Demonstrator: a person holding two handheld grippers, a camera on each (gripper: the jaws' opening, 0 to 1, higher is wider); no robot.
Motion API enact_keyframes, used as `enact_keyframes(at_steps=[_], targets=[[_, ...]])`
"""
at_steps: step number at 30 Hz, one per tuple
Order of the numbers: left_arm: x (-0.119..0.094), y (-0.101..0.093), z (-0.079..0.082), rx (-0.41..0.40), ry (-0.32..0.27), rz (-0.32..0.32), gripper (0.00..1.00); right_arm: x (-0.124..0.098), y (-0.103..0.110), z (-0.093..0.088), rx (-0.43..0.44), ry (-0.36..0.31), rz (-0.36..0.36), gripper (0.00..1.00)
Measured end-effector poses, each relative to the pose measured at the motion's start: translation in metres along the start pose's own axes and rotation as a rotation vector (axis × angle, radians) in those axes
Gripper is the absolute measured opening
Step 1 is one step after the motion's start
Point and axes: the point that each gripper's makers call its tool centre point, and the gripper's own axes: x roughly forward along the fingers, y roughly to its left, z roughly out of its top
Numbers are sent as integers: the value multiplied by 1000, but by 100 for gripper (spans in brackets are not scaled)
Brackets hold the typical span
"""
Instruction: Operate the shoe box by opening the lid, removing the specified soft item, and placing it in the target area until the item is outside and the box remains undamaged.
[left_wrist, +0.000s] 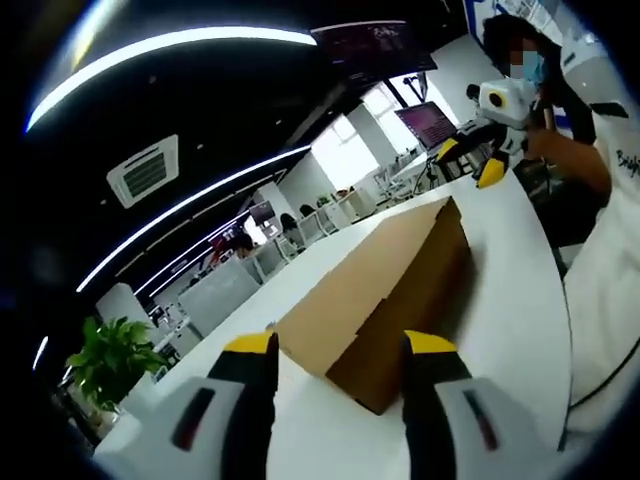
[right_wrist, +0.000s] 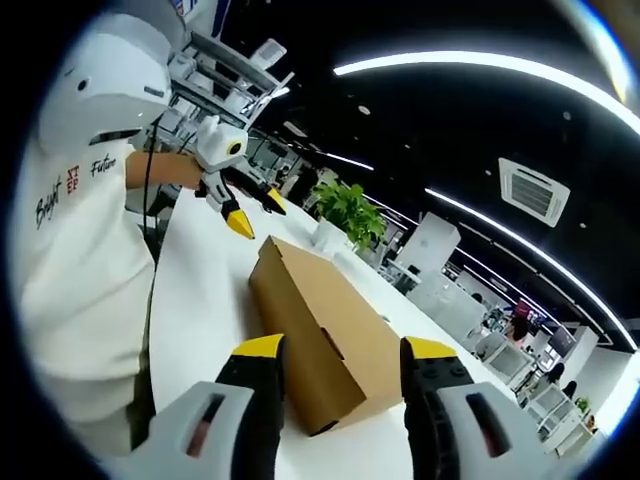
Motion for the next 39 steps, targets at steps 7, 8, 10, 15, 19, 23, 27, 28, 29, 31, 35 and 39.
enact_keyframes(at_steps=[7,8,10,15,19,23,27,28,29,31,35,39], targets=[[0,-12,0,-3,-40,-95,52,5,4,-6,-41,27,21,52],[0,-12,1,35,-38,-86,53,5,4,-7,-43,27,20,51],[1,-11,1,74,-29,-79,54,6,5,-10,-48,32,21,50],[6,-4,-2,84,-18,-65,52,5,1,-23,-85,77,-9,46],[7,4,-1,186,-18,-5,51,4,0,-30,-105,88,-24,44],[11,2,-8,206,12,1,52,5,2,-40,-144,132,-20,46],[14,2,-14,241,37,13,53,8,-5,-43,-211,162,-70,48],[14,1,-16,264,46,13,52,9,-4,-42,-237,163,-73,47],[15,-1,-18,286,55,12,52,11,-4,-41,-262,164,-77,47],[15,-2,-20,340,66,13,52,12,-4,-42,-284,173,-82,47],[14,1,-26,402,99,48,54,12,-7,-47,-362,217,-92,46],[12,5,-33,428,129,67,56,12,-5,-52,-481,290,-91,41]])
